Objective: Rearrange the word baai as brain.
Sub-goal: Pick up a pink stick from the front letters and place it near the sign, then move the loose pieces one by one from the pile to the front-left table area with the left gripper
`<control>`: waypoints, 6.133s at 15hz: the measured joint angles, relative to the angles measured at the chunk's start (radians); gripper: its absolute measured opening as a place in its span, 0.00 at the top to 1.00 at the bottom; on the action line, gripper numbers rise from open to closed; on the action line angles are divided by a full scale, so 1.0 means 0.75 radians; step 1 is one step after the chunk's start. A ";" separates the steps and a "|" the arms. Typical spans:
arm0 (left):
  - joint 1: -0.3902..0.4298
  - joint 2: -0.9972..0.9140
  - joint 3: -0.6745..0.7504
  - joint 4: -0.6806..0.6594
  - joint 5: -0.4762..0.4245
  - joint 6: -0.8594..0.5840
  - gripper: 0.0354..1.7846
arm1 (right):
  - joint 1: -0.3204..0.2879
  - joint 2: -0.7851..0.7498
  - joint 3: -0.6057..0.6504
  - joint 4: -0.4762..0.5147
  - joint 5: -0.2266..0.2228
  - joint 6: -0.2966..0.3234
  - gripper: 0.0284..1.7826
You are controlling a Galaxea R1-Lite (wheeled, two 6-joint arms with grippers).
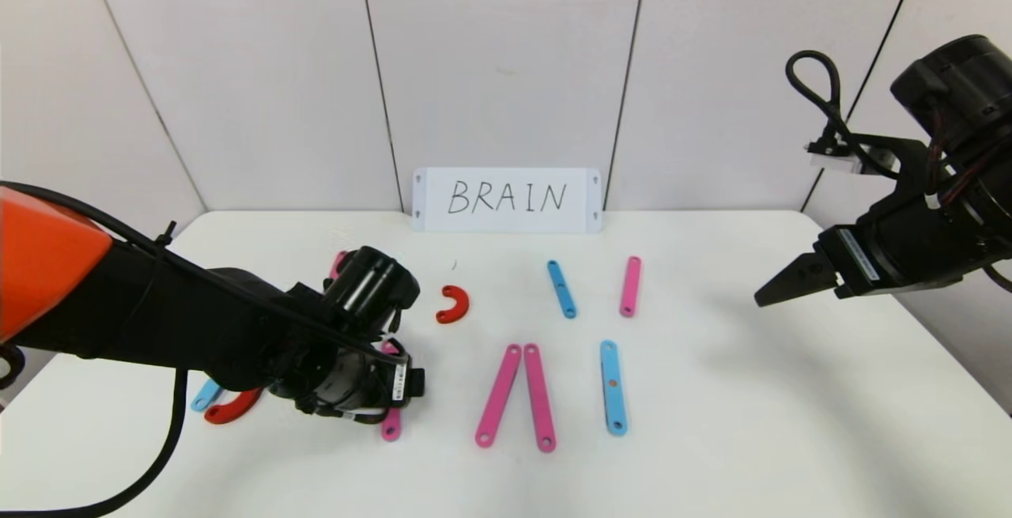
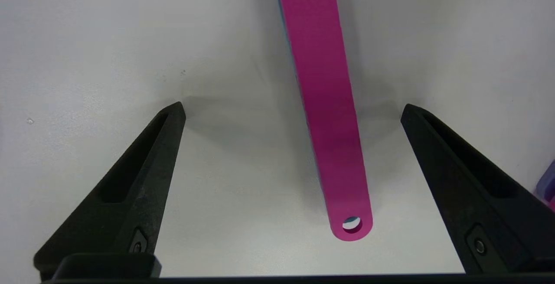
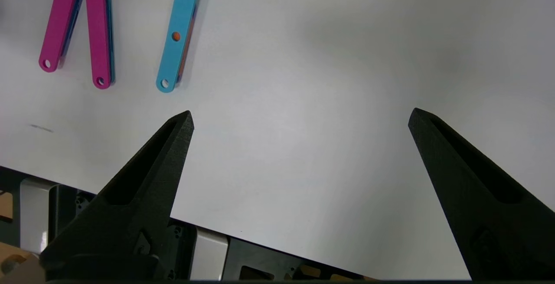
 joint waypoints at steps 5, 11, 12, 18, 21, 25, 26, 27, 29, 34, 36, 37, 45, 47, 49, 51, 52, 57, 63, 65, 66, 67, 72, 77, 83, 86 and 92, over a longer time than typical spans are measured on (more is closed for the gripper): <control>-0.007 0.000 -0.006 0.001 0.000 -0.009 0.31 | 0.002 -0.002 0.007 0.000 0.001 0.001 0.03; -0.006 -0.024 -0.011 0.001 -0.003 -0.007 0.84 | 0.005 -0.003 0.010 0.000 0.001 0.000 0.03; -0.005 -0.027 -0.011 0.001 -0.003 -0.007 0.85 | 0.005 -0.003 0.010 0.000 0.000 0.000 0.03; -0.004 -0.032 -0.042 0.001 -0.001 -0.005 0.85 | 0.005 -0.004 0.009 -0.001 0.000 0.000 0.03; -0.004 -0.042 -0.191 0.016 -0.001 0.002 0.85 | 0.007 -0.005 0.009 -0.001 0.000 0.000 0.03; -0.014 -0.024 -0.321 0.008 -0.005 0.123 0.85 | 0.007 0.001 0.012 -0.002 0.006 0.000 0.03; -0.014 -0.003 -0.359 0.007 -0.009 0.133 0.85 | 0.007 0.004 0.012 -0.009 0.006 0.000 0.03; -0.014 0.023 -0.400 0.008 -0.010 0.138 0.85 | 0.006 0.007 0.014 -0.029 0.006 0.000 0.03; -0.015 0.091 -0.510 0.009 -0.012 0.157 0.85 | 0.003 0.010 0.037 -0.083 0.003 0.000 0.03; -0.017 0.289 -0.775 0.016 -0.025 0.242 0.85 | -0.013 0.012 0.085 -0.178 -0.001 -0.001 0.03; -0.030 0.346 -0.830 0.015 -0.032 0.252 0.85 | -0.016 0.006 0.089 -0.179 -0.001 -0.002 0.03; -0.039 0.369 -0.856 0.014 -0.044 0.253 0.85 | -0.018 0.001 0.090 -0.179 -0.001 -0.001 0.03; -0.101 0.486 -0.975 0.020 -0.095 0.252 0.85 | -0.022 -0.045 0.107 -0.179 0.000 -0.018 0.03; -0.102 0.496 -0.976 0.021 -0.092 0.260 0.85 | -0.022 -0.047 0.108 -0.179 0.000 -0.020 0.03; -0.104 0.510 -0.972 0.021 -0.091 0.281 0.85 | -0.022 -0.049 0.108 -0.179 0.001 -0.021 0.03; -0.105 0.523 -0.970 0.021 -0.089 0.287 0.85 | -0.020 -0.051 0.110 -0.179 0.002 -0.021 0.03; -0.105 0.529 -0.969 0.020 -0.087 0.294 0.85 | -0.020 -0.053 0.113 -0.179 0.002 -0.021 0.03; -0.105 0.547 -0.977 0.010 -0.087 0.298 0.66 | -0.018 -0.060 0.122 -0.181 0.001 -0.030 0.03; -0.098 0.542 -0.980 0.007 -0.087 0.294 0.14 | -0.017 -0.073 0.126 -0.190 0.002 -0.031 0.03; -0.079 0.498 -0.976 0.008 -0.087 0.287 0.05 | -0.018 -0.078 0.128 -0.194 0.002 -0.030 0.03; -0.066 0.464 -0.969 0.014 -0.086 0.280 0.03 | -0.018 -0.080 0.129 -0.194 0.002 -0.030 0.03; -0.056 0.429 -0.961 0.016 -0.085 0.277 0.02 | -0.018 -0.082 0.129 -0.194 0.002 -0.030 0.03; 0.065 0.223 -0.864 0.033 -0.026 0.294 0.02 | -0.017 -0.083 0.129 -0.194 0.003 -0.030 0.03; 0.271 0.040 -0.599 0.026 0.024 0.347 0.02 | -0.003 -0.080 0.141 -0.195 0.005 -0.030 0.03; 0.521 -0.029 -0.409 -0.019 -0.037 0.387 0.02 | 0.020 -0.078 0.171 -0.238 0.002 -0.032 0.03; 0.564 0.038 -0.395 -0.156 -0.113 0.437 0.02 | 0.027 -0.076 0.178 -0.240 0.002 -0.034 0.03; 0.590 0.184 -0.409 -0.266 -0.124 0.474 0.02 | 0.030 -0.072 0.181 -0.240 0.001 -0.040 0.03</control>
